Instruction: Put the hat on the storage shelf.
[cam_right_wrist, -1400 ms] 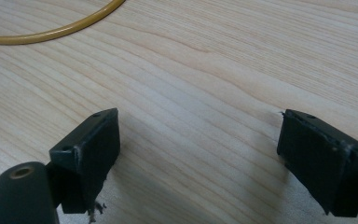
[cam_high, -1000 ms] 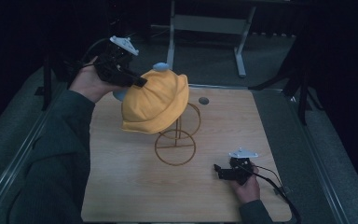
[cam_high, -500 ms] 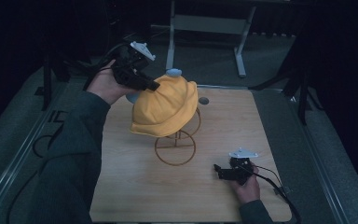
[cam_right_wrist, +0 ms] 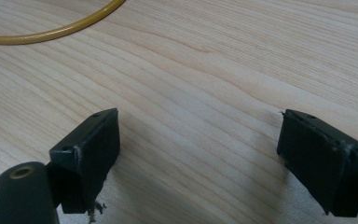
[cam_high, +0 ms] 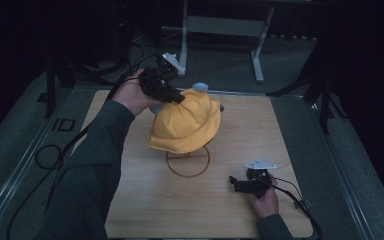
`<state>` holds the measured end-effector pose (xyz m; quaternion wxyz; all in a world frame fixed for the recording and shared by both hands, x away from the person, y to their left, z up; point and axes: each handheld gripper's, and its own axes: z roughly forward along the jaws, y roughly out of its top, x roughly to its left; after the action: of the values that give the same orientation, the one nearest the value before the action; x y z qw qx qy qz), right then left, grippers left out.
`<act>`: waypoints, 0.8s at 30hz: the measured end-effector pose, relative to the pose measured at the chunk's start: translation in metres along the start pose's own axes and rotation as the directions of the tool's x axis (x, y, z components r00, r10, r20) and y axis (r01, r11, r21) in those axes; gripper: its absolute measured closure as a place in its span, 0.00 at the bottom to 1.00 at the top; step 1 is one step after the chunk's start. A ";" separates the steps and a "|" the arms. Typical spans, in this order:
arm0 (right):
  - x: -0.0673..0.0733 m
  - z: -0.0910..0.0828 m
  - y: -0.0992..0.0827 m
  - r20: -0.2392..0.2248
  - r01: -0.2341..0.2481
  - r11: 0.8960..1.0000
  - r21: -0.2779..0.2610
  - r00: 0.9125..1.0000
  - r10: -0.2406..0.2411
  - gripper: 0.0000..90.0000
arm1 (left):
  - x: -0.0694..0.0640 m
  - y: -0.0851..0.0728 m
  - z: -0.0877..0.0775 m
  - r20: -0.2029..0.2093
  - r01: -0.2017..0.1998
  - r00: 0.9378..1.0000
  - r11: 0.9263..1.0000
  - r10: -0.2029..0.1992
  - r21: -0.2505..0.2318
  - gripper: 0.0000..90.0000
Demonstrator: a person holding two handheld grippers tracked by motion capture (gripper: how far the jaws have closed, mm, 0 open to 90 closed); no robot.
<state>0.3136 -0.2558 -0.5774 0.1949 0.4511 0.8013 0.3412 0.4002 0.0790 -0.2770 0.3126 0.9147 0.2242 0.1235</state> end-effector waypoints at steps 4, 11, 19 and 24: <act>0.000 0.000 0.000 -0.001 0.000 1.000 0.000 1.000 0.000 0.14 | -0.005 0.003 0.009 0.008 -0.008 1.000 1.000 0.008 0.006 0.88; 0.000 0.000 0.000 -0.001 0.000 1.000 0.000 1.000 0.000 0.14 | -0.012 0.005 0.019 0.022 -0.027 0.999 1.000 0.027 -0.004 0.85; 0.000 0.000 0.000 -0.001 0.000 1.000 0.000 1.000 0.000 0.14 | -0.016 0.006 0.027 0.024 -0.035 0.999 0.999 0.035 0.008 0.81; 0.000 0.000 0.000 -0.001 0.000 1.000 0.000 1.000 0.000 0.14 | -0.015 0.005 0.028 0.014 -0.019 1.000 0.999 0.018 0.027 0.64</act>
<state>0.3137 -0.2557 -0.5774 0.1943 0.4510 0.8013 0.3417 0.3993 0.0537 -0.2963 0.3008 0.9217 0.2153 0.1170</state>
